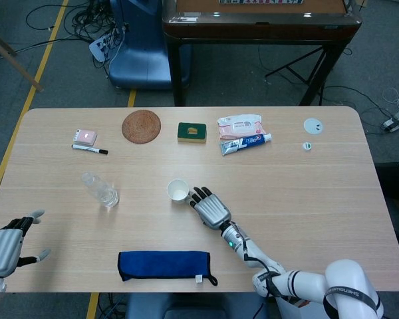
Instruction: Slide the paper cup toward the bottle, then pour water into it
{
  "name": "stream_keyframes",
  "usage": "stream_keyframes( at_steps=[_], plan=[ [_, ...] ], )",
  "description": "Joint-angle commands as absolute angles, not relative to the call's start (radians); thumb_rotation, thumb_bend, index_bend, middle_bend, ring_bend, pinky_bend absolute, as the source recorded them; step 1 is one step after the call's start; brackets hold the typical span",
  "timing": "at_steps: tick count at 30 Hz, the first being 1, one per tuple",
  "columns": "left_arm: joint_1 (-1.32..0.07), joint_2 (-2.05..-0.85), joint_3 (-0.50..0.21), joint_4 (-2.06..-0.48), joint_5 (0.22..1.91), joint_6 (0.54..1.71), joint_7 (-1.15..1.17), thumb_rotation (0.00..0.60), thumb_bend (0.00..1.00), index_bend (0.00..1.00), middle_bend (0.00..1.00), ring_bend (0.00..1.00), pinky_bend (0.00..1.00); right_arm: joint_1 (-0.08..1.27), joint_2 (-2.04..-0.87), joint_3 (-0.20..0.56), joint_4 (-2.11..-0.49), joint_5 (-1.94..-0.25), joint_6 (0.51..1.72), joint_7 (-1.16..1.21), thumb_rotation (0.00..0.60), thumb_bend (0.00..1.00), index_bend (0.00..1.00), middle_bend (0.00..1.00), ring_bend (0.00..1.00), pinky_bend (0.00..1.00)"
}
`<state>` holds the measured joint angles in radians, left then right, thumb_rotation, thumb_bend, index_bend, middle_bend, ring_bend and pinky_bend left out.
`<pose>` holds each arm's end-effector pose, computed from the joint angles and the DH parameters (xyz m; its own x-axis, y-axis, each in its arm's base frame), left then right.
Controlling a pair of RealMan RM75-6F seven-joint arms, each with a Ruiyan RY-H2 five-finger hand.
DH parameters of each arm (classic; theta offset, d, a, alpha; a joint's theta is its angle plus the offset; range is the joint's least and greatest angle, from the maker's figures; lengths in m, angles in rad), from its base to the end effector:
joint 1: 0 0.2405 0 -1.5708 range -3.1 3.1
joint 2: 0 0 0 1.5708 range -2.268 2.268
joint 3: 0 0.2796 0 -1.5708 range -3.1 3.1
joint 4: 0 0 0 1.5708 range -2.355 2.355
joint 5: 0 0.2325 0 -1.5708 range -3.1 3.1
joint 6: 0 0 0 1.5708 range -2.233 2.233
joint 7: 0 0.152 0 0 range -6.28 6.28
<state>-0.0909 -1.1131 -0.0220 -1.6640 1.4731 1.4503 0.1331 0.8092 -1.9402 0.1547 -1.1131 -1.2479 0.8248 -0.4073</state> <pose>-0.3369 0.1870 0.1380 0.4725 0.0671 0.8788 0.8807 0.0017 -0.4737 -0.1221 -0.3434 -0.1733 0.5912 -0.2886 0.7531 -0.7383 -0.5696 0.3613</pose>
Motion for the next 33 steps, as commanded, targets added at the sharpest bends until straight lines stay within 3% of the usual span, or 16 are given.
stream_keyframes(
  at_steps=[1,33],
  plan=[
    [-0.091,-1.113,-0.022,-1.664,1.473,1.45,0.133,0.6,0.0,0.22,0.36,0.34,0.57,0.818,-1.948,0.156,-1.102,-1.247,0.817,-0.408,0.6,1.0,0.23,0.1,0.02,0.12],
    [-0.094,-1.119,-0.019,-1.658,1.461,1.434,0.14,0.6,0.0,0.22,0.36,0.34,0.57,0.895,-2.015,0.178,-1.0,-1.259,0.765,-0.36,0.6,1.0,0.23,0.1,0.02,0.12]
  ],
)
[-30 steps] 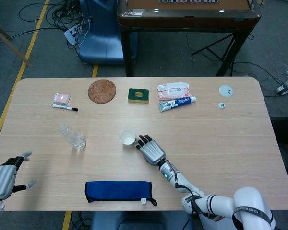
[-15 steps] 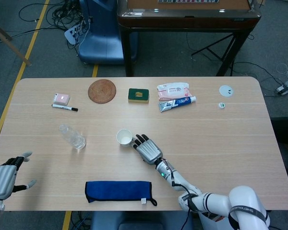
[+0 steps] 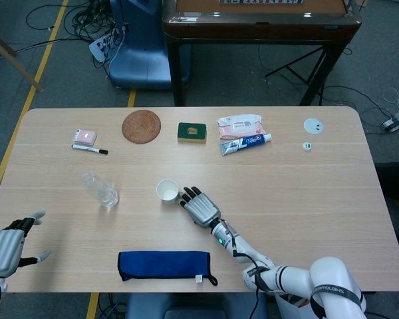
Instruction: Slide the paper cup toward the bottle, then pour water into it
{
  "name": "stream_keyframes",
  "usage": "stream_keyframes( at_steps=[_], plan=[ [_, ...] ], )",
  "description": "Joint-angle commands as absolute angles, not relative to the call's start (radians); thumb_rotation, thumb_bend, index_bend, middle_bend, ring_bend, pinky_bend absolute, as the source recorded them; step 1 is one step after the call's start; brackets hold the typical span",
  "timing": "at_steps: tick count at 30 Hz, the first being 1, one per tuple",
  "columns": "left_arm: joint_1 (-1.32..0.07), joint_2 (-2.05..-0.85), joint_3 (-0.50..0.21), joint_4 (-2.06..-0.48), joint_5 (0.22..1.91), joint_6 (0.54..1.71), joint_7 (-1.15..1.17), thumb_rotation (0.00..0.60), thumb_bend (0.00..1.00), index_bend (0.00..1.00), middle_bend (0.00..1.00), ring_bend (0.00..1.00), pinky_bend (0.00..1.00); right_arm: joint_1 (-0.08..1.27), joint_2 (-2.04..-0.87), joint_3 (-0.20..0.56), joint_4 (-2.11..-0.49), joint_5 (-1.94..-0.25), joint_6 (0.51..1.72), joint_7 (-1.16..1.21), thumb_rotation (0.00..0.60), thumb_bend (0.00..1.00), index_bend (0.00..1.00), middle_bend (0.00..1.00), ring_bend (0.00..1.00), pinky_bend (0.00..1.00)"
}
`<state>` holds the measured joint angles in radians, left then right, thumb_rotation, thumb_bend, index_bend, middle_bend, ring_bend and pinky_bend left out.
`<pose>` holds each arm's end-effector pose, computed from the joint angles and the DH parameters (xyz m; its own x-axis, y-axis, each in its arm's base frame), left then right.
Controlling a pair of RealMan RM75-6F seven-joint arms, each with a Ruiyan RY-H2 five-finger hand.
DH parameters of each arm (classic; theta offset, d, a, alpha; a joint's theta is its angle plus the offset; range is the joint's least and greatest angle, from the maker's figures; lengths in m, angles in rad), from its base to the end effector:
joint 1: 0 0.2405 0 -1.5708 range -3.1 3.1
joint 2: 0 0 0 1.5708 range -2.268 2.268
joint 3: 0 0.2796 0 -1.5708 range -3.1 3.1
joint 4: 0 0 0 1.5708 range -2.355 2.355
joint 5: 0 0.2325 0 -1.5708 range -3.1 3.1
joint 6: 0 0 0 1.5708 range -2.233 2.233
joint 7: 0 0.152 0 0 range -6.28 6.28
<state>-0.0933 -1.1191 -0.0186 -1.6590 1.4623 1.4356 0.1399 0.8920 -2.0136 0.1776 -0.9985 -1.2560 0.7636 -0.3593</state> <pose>-0.3396 0.1869 0.1344 0.4761 0.0854 0.8753 0.8781 0.0077 -0.4784 -0.0988 -0.3552 -0.1947 0.6070 -0.2921 0.7391 -0.7154 -0.6059 0.3481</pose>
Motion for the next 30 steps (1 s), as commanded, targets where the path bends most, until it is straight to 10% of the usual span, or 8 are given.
stream_keyframes(
  at_steps=[1,30],
  plan=[
    [-0.095,-1.12,-0.019,-1.657,1.461,1.433,0.14,0.6,0.0,0.22,0.36,0.34,0.57,0.897,-2.015,0.179,-1.002,-1.26,0.765,-0.36,0.6,1.0,0.23,0.1,0.03,0.12],
    [-0.1,-1.122,-0.017,-1.654,1.452,1.419,0.138,0.6,0.0,0.22,0.36,0.34,0.57,0.956,-2.059,0.198,-0.977,-1.277,0.757,-0.354,0.6,1.0,0.23,0.1,0.02,0.12]
  ],
)
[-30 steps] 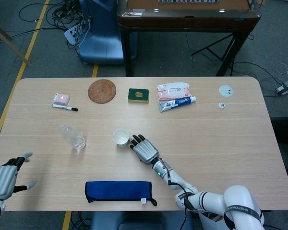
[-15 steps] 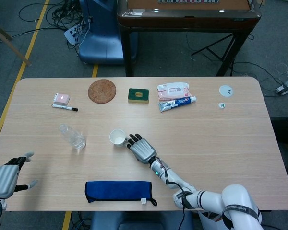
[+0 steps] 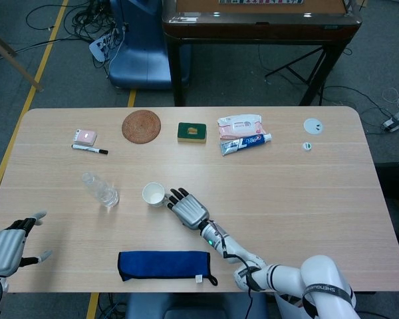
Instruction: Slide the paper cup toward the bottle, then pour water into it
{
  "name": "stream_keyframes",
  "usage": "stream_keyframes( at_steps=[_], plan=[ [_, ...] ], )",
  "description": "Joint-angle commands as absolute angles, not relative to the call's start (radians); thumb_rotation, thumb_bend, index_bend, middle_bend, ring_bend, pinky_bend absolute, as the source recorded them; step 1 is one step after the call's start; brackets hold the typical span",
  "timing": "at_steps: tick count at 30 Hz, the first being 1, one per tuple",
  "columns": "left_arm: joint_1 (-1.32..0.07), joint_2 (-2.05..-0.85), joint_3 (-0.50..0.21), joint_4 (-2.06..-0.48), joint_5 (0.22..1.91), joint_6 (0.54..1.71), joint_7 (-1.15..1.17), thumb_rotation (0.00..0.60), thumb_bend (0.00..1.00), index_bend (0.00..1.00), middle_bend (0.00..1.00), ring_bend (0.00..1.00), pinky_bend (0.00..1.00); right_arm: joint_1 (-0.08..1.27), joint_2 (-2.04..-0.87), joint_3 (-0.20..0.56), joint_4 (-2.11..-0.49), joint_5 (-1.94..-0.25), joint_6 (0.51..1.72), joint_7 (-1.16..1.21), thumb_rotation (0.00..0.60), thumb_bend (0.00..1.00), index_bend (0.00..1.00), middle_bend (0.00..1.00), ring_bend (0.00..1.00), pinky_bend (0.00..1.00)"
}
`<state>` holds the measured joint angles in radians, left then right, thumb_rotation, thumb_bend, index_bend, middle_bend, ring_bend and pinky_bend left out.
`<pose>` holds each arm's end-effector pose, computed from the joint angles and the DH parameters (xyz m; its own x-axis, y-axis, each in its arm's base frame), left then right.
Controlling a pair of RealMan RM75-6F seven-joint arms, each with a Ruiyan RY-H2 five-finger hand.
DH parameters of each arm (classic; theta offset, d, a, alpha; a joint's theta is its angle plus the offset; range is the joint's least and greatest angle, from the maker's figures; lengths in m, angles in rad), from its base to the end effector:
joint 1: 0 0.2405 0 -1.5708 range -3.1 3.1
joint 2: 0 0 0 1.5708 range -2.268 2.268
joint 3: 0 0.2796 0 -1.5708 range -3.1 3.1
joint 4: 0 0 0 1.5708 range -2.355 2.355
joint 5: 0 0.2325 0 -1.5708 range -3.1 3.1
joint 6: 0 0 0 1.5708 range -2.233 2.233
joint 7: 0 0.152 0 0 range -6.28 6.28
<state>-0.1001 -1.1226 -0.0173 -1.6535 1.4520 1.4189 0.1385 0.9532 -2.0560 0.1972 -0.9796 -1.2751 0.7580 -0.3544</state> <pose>-0.3417 0.1887 0.1318 0.4750 0.1011 0.8741 0.8781 0.0099 -0.4783 -0.0658 -0.3525 -0.2057 0.6071 -0.2639 0.7496 -0.6825 -0.6563 0.3217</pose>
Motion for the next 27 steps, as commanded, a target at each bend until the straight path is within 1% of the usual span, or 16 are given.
stream_keyframes(
  at_steps=[1,14,21,27],
  plan=[
    [-0.101,-1.122,-0.017,-1.654,1.453,1.419,0.138,0.6,0.0,0.22,0.36,0.34,0.57,0.959,-2.063,0.198,-0.974,-1.278,0.756,-0.352,0.6,1.0,0.23,0.1,0.02,0.12],
    [-0.099,-1.121,-0.015,-1.658,1.456,1.422,0.145,0.6,0.0,0.22,0.36,0.34,0.57,0.972,-2.079,0.197,-0.964,-1.288,0.757,-0.348,0.6,1.0,0.23,0.1,0.02,0.12],
    [-0.104,-1.127,-0.012,-1.656,1.454,1.409,0.152,0.6,0.0,0.22,0.36,0.34,0.57,0.938,-2.031,0.187,-1.022,-1.281,0.794,-0.371,0.6,1.0,0.23,0.1,0.02,0.12],
    [-0.112,-1.14,-0.01,-1.651,1.452,1.394,0.168,0.6,0.0,0.22,0.36,0.34,0.57,0.895,-1.957,0.182,-1.109,-1.259,0.836,-0.418,0.6,1.0,0.23,0.1,0.02,0.12]
  ],
)
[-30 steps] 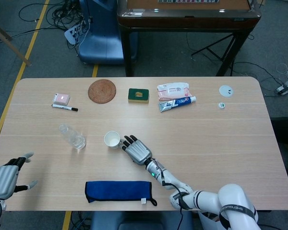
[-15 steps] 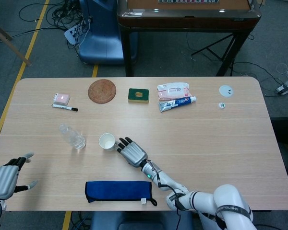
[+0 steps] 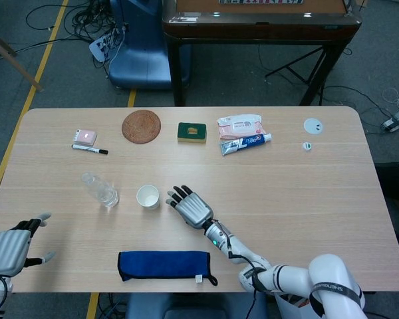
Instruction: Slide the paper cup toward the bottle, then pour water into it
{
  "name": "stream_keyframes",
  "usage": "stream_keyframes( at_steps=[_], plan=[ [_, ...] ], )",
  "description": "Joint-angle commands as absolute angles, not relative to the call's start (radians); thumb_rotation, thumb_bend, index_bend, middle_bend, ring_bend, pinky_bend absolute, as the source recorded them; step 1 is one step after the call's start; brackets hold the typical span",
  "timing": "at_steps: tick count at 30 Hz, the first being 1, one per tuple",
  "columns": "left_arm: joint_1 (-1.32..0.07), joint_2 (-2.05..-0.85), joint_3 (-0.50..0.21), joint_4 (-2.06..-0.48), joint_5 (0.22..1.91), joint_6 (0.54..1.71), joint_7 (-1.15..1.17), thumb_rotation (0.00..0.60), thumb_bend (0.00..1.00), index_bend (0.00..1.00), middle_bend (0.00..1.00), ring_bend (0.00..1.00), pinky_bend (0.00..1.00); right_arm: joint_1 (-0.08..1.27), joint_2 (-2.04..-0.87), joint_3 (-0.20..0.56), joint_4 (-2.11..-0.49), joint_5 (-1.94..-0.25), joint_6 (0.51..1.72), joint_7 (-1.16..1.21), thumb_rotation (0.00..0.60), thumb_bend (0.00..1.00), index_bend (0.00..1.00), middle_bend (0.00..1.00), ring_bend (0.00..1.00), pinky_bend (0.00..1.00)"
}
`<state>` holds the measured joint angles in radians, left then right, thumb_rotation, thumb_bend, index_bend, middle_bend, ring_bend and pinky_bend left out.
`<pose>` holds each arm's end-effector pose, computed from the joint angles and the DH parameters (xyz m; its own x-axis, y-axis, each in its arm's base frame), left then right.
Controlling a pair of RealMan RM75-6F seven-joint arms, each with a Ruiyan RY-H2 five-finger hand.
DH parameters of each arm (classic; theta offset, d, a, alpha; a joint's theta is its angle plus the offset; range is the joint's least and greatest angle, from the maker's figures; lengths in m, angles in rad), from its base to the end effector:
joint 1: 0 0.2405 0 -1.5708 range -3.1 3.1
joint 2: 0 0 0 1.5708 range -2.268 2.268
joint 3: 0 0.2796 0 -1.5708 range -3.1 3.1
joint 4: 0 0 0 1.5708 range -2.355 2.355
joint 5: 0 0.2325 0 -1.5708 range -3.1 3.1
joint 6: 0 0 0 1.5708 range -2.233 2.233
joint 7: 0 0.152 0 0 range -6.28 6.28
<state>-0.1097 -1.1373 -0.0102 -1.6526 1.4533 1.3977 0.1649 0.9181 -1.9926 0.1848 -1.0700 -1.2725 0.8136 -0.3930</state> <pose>-0.3400 0.1897 0.1225 0.4865 0.1255 0.8646 0.8719 -0.0071 -0.4896 -0.0734 -0.3516 -0.1852 0.5983 -0.2290 0.7678 -0.6828 -0.6473 0.3389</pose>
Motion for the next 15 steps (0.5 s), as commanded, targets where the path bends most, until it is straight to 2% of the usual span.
stream_keyframes(
  at_steps=[1,5,7,9,12,15],
  plan=[
    [-0.113,-1.142,-0.009,-1.65,1.451,1.392,0.17,0.6,0.0,0.22,0.36,0.34,0.57,0.884,-1.938,0.179,-1.132,-1.255,0.848,-0.428,0.6,1.0,0.23,0.1,0.02,0.12],
    [-0.116,-1.148,-0.008,-1.648,1.453,1.388,0.177,0.6,0.0,0.22,0.36,0.34,0.57,0.842,-1.875,0.163,-1.205,-1.247,0.896,-0.466,0.6,1.0,0.23,0.11,0.02,0.12],
    [-0.117,-1.15,-0.008,-1.648,1.455,1.388,0.179,0.6,0.0,0.22,0.36,0.34,0.57,0.821,-1.843,0.152,-1.238,-1.249,0.929,-0.495,0.6,0.91,0.23,0.12,0.02,0.12],
    [-0.117,-1.152,-0.008,-1.648,1.458,1.391,0.18,0.6,0.0,0.22,0.36,0.34,0.57,0.796,-1.808,0.136,-1.275,-1.257,0.967,-0.525,0.6,0.73,0.23,0.14,0.02,0.12],
    [-0.118,-1.153,-0.008,-1.648,1.46,1.392,0.18,0.6,0.0,0.22,0.36,0.34,0.57,0.768,-1.763,0.119,-1.324,-1.267,1.008,-0.563,0.6,0.6,0.23,0.15,0.02,0.12],
    [-0.12,-1.155,-0.01,-1.648,1.467,1.397,0.18,0.6,0.0,0.23,0.36,0.34,0.57,0.731,-1.71,0.1,-1.389,-1.269,1.06,-0.619,0.6,0.55,0.23,0.16,0.02,0.12]
  ],
)
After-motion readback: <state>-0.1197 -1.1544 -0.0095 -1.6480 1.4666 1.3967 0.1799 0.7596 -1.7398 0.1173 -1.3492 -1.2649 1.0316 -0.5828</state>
